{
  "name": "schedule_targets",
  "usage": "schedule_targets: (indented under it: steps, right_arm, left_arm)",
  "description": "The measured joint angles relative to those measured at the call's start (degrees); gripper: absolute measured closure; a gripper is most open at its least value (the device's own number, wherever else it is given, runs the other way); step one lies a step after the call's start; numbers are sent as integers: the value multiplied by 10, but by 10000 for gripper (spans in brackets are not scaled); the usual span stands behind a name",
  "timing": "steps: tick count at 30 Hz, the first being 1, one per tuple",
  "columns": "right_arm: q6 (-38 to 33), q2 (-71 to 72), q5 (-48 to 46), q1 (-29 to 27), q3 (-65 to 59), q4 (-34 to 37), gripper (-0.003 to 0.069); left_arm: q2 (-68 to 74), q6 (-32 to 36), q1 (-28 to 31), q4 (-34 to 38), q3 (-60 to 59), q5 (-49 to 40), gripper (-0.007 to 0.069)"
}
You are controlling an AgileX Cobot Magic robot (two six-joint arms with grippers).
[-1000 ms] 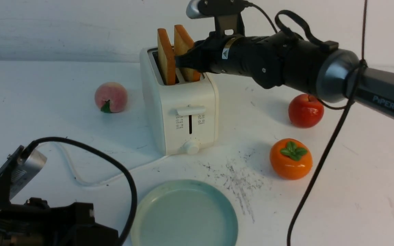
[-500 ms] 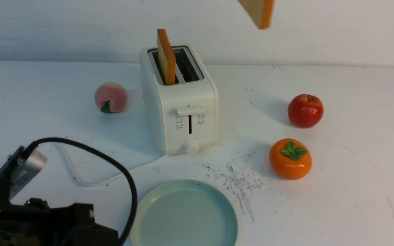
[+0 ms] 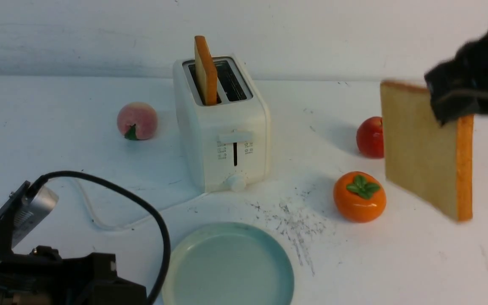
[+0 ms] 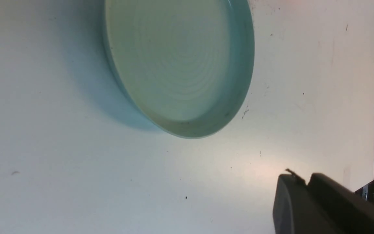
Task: Take toasted bread from bread machine on white table place on plate.
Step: 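Place the held slice of bread on top of the slice on the plate with the right gripper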
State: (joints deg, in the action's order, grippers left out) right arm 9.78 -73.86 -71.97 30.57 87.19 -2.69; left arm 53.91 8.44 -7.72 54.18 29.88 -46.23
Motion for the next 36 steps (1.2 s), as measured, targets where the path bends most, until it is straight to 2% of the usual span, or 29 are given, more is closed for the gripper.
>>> schedule_targets:
  steps: [1, 2, 5, 9, 10, 11, 15, 21, 28, 30, 36]
  right_arm:
    - [-6, 17, 5, 0, -63, 49, 545]
    - [-9, 18, 9, 0, -70, 55, 545]
    - [-51, 26, 109, 0, -186, 173, 545]
    - [-131, 7, 217, 0, -262, 316, 545]
    - [-161, -4, 244, 0, -273, 362, 545]
    - [-173, -6, 252, 0, -276, 369, 545]
    - [-317, -67, 308, 0, -285, 516, 545]
    - [-474, -168, 333, 0, -285, 659, 545]
    - [-556, -245, 351, 0, -285, 739, 538]
    - [-575, -263, 372, 0, -285, 746, 495]
    - [-595, -272, 420, 0, -285, 718, 246]
  left_arm:
    - [0, 0, 0, 0, 0, 0, 568]
    - [0, 0, 0, -1, 0, 0, 568]
    - [0, 0, 0, -1, 0, 0, 568]
    - [0, 0, 0, -2, 0, 0, 563]
    - [0, 0, 0, -2, 0, 0, 561]
    - [0, 0, 0, -2, 0, 0, 560]
    - [0, 0, 0, -2, 0, 0, 556]
    - [0, 0, 0, -2, 0, 0, 551]
    - [0, 0, 0, -2, 0, 0, 544]
    - [0, 0, 0, -2, 0, 0, 540]
    - [0, 0, 0, -2, 0, 0, 533]
